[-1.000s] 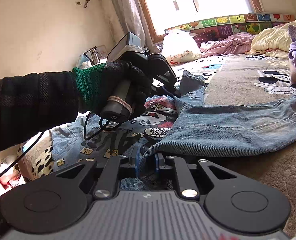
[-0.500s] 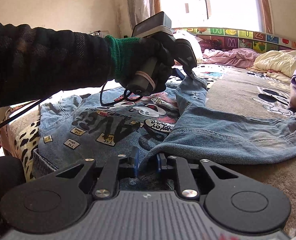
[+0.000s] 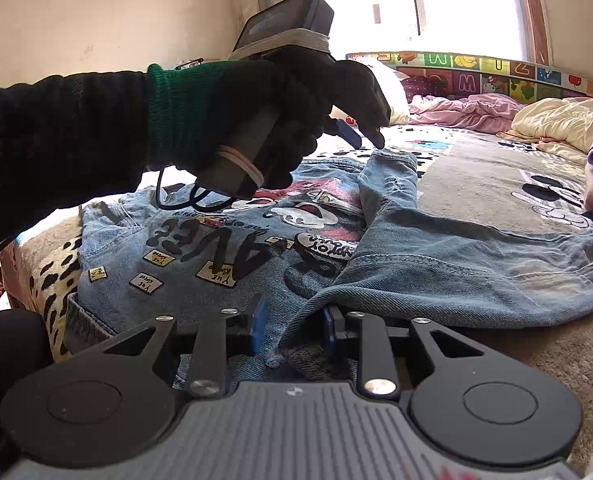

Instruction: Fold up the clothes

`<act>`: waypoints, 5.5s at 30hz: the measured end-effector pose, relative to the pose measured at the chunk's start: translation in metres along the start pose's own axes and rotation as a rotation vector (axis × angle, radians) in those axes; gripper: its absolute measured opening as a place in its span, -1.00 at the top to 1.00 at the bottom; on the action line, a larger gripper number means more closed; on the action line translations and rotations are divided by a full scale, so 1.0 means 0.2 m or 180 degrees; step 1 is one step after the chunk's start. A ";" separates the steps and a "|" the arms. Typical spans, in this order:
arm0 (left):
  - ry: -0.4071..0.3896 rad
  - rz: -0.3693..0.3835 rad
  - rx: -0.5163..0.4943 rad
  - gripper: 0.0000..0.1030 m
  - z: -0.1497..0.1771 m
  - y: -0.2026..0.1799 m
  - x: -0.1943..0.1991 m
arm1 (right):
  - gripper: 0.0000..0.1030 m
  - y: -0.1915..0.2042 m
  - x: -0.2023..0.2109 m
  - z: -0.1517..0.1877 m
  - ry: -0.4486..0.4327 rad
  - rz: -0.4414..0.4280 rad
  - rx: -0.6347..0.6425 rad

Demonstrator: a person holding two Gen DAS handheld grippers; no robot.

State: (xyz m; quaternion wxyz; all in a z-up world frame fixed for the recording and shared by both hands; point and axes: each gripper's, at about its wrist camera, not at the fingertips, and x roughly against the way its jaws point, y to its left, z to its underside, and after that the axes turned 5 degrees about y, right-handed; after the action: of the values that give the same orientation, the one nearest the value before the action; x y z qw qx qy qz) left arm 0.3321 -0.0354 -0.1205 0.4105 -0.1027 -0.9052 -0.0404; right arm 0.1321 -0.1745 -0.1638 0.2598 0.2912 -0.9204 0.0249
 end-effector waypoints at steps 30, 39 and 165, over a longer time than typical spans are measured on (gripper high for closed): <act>-0.0154 0.0663 -0.1573 0.99 -0.12 -1.18 0.16 | -0.20 0.10 0.00 0.03 0.0091 0.0024 0.0245; -0.1217 0.0608 0.0677 0.99 0.03 0.02 1.00 | -0.23 0.12 0.02 0.04 0.0087 0.0086 0.0296; -0.0157 0.0523 0.1643 0.92 0.24 0.41 0.11 | -0.51 0.00 -0.03 0.01 0.0271 -0.0295 0.0033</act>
State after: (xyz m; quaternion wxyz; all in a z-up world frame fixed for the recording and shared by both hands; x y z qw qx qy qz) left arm 0.3008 0.0548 -0.1355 0.4028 -0.0687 -0.8839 0.2276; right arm 0.1356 -0.1713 -0.1685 0.2980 0.3335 -0.8939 0.0300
